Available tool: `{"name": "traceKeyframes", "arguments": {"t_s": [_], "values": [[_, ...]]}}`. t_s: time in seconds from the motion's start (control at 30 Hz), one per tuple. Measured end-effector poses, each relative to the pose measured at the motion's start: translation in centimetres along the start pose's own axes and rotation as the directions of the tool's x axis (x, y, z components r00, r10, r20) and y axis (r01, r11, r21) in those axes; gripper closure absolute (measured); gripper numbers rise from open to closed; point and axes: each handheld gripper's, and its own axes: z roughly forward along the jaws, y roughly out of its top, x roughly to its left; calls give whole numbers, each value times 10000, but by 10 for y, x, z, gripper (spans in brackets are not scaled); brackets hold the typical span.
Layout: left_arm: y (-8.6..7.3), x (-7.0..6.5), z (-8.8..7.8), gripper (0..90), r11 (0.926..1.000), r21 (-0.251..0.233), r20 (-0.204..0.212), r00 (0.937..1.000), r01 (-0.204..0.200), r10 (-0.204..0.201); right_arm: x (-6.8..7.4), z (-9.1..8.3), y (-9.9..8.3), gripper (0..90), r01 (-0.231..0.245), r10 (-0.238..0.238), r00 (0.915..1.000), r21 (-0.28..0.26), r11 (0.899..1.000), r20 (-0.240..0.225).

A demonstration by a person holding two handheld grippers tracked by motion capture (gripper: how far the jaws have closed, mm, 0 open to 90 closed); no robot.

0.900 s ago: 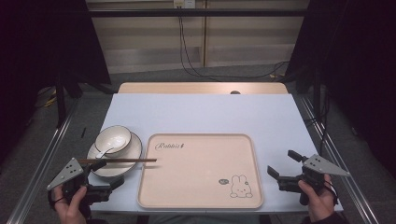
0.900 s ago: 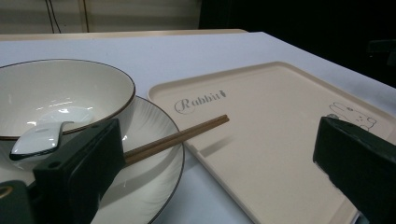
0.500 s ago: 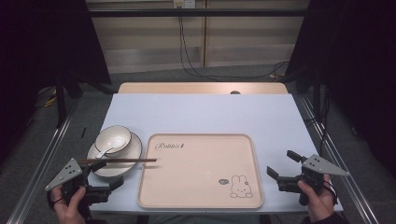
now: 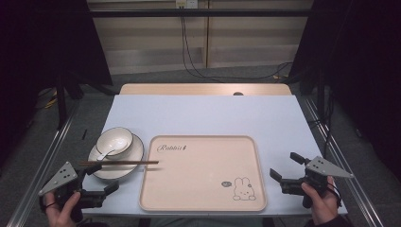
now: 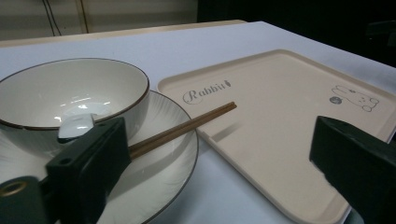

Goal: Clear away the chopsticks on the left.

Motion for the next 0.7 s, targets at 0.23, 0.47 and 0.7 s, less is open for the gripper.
{"name": "traceKeyframes", "arguments": {"t_s": [0.23, 0.47, 0.7], "values": [[3, 10, -3, 55, 9927, 864, 475, 9956, -843, 804, 0, 0, 0, 15, 23, -23, 10000, 14, 10000, -6], [-1, 21, -1, 38, 9828, 1669, 766, 9948, -791, 671, 1, 0, 0, 19, 54, -54, 10000, 47, 10000, -36], [-2, 43, 0, 50, 9688, 2287, 763, 9939, -951, 796, 2, 1, 0, 21, 18, -17, 10000, 96, 10000, -61]]}}
